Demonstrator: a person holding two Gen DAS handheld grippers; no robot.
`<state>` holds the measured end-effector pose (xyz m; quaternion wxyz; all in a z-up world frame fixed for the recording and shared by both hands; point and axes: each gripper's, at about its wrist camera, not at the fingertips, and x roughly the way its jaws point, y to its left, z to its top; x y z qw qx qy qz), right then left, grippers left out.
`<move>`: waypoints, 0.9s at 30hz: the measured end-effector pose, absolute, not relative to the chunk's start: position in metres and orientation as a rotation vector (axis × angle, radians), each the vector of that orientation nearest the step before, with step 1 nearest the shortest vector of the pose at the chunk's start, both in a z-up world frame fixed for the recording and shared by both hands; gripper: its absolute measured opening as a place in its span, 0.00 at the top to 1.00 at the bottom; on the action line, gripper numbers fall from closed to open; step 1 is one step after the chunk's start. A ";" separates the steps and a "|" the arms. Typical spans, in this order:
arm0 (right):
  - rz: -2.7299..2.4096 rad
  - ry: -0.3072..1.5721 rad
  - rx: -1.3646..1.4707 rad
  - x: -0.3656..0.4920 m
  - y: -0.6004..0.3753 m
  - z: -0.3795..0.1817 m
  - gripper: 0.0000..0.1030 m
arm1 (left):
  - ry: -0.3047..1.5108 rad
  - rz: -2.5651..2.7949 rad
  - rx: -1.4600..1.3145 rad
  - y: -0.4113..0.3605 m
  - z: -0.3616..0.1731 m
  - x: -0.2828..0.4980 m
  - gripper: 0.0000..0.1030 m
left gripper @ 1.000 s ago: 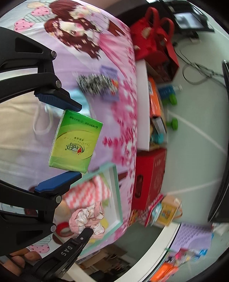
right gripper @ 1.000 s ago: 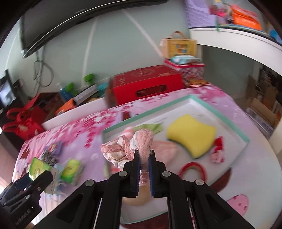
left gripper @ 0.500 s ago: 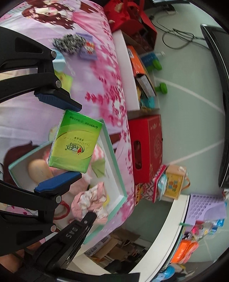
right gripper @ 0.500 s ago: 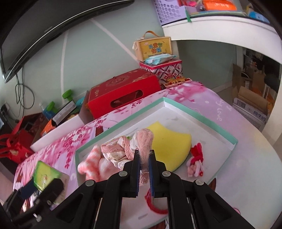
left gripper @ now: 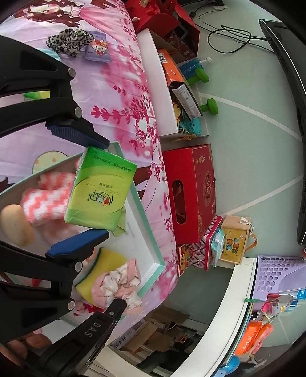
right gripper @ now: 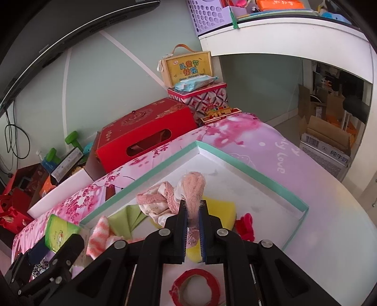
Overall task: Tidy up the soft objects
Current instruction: 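Open both grippers to drop the tissue pack and cloth bundle into the tray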
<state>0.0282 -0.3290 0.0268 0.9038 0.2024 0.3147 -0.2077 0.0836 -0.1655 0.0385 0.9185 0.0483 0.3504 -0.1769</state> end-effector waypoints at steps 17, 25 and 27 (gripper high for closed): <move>-0.454 0.707 0.362 0.026 -0.327 0.035 0.33 | 0.784 -0.330 0.047 -0.150 0.039 0.092 0.16; -0.440 0.786 0.320 0.029 -0.322 0.031 0.00 | 0.841 -0.218 -0.011 -0.122 0.036 0.102 0.15; -0.431 0.796 0.315 0.030 -0.320 0.030 0.00 | 0.871 -0.189 -0.014 -0.117 0.032 0.105 0.15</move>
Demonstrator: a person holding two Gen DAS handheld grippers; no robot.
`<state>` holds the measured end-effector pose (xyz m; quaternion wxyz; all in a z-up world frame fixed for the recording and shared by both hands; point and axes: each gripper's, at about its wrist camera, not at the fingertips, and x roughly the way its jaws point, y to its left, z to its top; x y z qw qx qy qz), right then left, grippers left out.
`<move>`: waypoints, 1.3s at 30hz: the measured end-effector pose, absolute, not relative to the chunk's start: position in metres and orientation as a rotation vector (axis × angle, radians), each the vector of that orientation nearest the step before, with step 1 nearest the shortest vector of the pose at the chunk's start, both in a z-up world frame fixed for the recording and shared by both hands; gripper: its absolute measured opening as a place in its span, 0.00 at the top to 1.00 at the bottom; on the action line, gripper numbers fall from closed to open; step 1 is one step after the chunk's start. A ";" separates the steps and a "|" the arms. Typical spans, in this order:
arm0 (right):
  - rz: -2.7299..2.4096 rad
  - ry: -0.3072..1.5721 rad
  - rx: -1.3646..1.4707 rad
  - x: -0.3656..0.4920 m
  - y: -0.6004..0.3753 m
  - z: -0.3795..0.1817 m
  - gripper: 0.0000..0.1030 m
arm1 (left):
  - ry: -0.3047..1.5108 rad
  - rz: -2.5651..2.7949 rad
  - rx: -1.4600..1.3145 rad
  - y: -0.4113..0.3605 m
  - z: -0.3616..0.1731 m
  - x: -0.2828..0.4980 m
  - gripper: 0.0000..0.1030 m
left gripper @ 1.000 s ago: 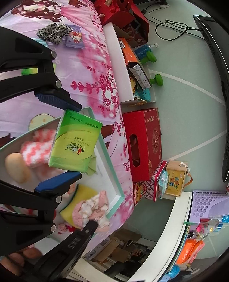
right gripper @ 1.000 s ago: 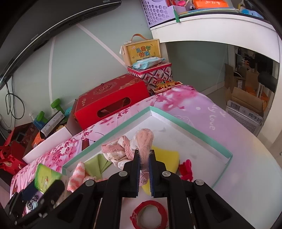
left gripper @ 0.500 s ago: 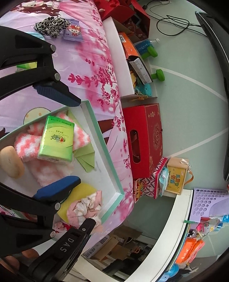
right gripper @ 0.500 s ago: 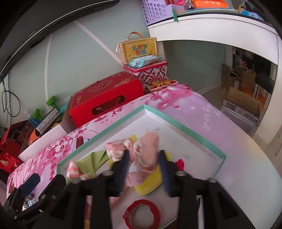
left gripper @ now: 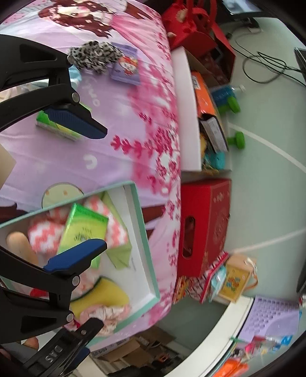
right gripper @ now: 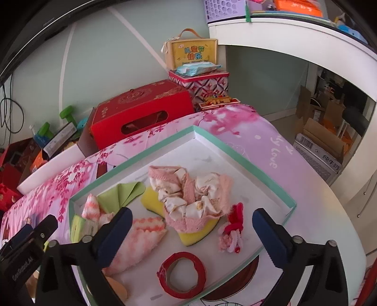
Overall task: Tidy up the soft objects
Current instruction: 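Open both grippers to drop the tissue pack and cloth bundle into the tray, then lower the left gripper onto the blue face mask while the right gripper approaches the green tissue pack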
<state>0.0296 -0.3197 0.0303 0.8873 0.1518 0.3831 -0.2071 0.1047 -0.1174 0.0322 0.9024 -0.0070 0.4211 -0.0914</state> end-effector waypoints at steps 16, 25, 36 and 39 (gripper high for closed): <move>-0.401 0.837 0.261 0.019 -0.293 0.034 0.00 | 0.946 -0.118 -0.040 -0.095 0.029 0.101 0.15; -0.336 0.832 0.240 0.015 -0.272 0.041 0.00 | 0.971 -0.093 -0.087 -0.074 0.028 0.094 0.15; -0.160 0.837 0.224 0.027 -0.221 0.046 0.00 | 0.955 0.036 -0.162 -0.003 0.035 0.078 0.15; -0.109 0.843 0.212 0.031 -0.203 0.045 0.00 | 0.952 0.097 -0.192 0.025 0.035 0.073 0.15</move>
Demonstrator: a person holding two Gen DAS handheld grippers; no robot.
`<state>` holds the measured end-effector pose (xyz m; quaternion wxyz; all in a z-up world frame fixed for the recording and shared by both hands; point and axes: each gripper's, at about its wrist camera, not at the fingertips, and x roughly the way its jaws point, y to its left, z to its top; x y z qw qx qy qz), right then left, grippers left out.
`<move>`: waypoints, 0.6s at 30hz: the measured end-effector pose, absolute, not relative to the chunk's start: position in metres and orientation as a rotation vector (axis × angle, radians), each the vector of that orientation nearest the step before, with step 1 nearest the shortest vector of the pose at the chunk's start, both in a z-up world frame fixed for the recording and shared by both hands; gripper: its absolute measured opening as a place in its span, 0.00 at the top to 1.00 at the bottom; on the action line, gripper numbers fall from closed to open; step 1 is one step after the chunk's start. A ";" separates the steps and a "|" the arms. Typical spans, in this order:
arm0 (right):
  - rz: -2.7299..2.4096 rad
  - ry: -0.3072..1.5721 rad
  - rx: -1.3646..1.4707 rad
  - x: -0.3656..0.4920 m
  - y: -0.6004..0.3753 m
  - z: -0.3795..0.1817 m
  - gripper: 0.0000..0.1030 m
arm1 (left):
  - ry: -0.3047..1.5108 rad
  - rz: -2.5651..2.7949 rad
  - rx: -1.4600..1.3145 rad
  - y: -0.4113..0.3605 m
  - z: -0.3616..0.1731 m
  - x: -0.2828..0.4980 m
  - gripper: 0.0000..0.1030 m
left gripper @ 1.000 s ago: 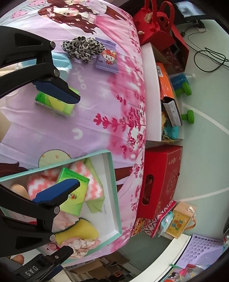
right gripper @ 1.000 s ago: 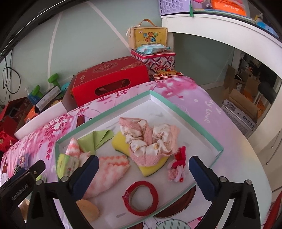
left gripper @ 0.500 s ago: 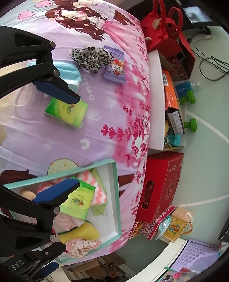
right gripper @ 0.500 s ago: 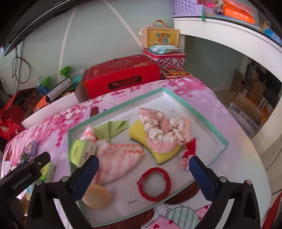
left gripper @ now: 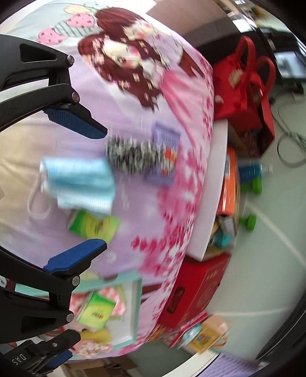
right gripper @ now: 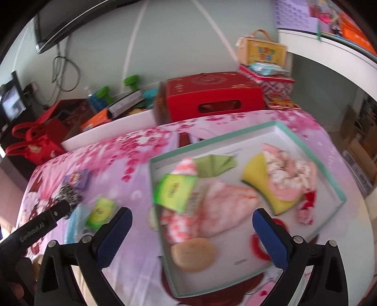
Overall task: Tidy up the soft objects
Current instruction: 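Lower the left gripper onto the blue face mask while the right gripper approaches the green tissue pack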
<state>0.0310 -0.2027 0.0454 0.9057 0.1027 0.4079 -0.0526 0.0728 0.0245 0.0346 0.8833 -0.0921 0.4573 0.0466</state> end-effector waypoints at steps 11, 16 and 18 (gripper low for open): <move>0.034 0.882 0.173 0.043 -0.141 0.035 0.00 | 0.996 0.151 -0.254 0.073 0.020 0.058 0.15; 0.070 0.916 0.161 0.050 -0.118 0.024 0.00 | 1.036 0.102 -0.265 0.074 0.007 0.054 0.15; 0.075 0.917 0.164 0.051 -0.112 0.023 0.00 | 1.052 0.102 -0.280 0.079 0.002 0.053 0.15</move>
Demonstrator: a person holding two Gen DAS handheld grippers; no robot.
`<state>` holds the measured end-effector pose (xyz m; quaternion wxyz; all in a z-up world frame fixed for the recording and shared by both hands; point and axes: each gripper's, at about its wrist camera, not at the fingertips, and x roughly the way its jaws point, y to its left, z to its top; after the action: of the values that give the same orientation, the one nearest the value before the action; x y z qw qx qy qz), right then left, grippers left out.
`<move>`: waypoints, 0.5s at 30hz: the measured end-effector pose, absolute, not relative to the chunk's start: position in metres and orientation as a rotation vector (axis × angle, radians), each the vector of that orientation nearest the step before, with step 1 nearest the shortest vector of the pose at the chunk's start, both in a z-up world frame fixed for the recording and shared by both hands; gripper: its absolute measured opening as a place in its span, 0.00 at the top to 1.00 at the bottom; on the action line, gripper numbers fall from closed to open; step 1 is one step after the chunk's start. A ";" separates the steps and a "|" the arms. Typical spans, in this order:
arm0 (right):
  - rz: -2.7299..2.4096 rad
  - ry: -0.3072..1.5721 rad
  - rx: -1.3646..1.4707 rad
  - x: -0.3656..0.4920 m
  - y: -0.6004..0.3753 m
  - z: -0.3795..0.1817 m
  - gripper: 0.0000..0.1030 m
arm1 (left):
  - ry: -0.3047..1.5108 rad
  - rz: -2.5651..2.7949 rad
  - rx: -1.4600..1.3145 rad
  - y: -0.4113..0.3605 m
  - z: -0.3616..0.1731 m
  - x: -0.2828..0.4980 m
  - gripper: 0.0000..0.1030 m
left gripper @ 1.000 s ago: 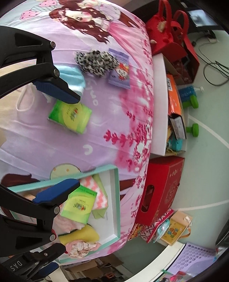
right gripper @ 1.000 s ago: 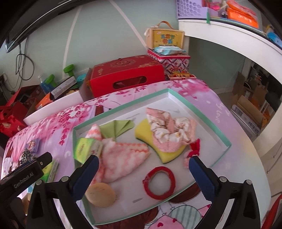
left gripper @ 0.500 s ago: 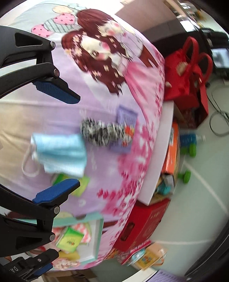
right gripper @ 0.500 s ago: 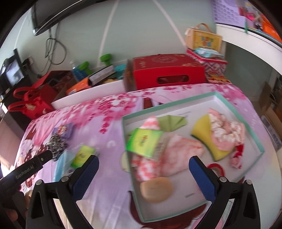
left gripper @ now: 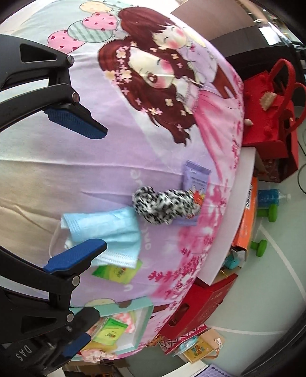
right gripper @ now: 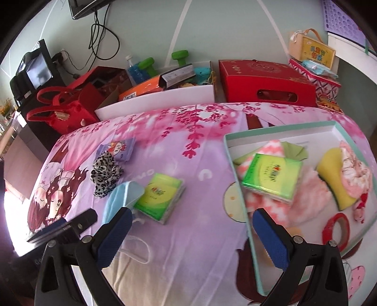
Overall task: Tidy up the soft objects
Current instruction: 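Lower the left gripper onto the blue face mask while the right gripper approaches the green tissue pack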
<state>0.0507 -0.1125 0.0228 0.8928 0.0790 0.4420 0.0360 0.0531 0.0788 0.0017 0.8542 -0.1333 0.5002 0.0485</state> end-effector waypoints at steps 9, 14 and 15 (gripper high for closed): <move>0.018 0.922 0.187 0.055 -0.114 0.020 0.00 | 1.073 0.045 -0.320 0.081 -0.010 0.054 0.15; -0.009 0.927 0.202 0.056 -0.118 0.019 0.00 | 1.087 -0.011 -0.351 0.074 -0.017 0.057 0.16; -0.011 0.928 0.203 0.057 -0.118 0.019 0.00 | 1.087 -0.018 -0.355 0.073 -0.017 0.057 0.16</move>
<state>0.0565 -0.1182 0.0187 0.8893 0.0979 0.4467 -0.0055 0.0574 0.0732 -0.0170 0.8409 -0.1680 0.5144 -0.0085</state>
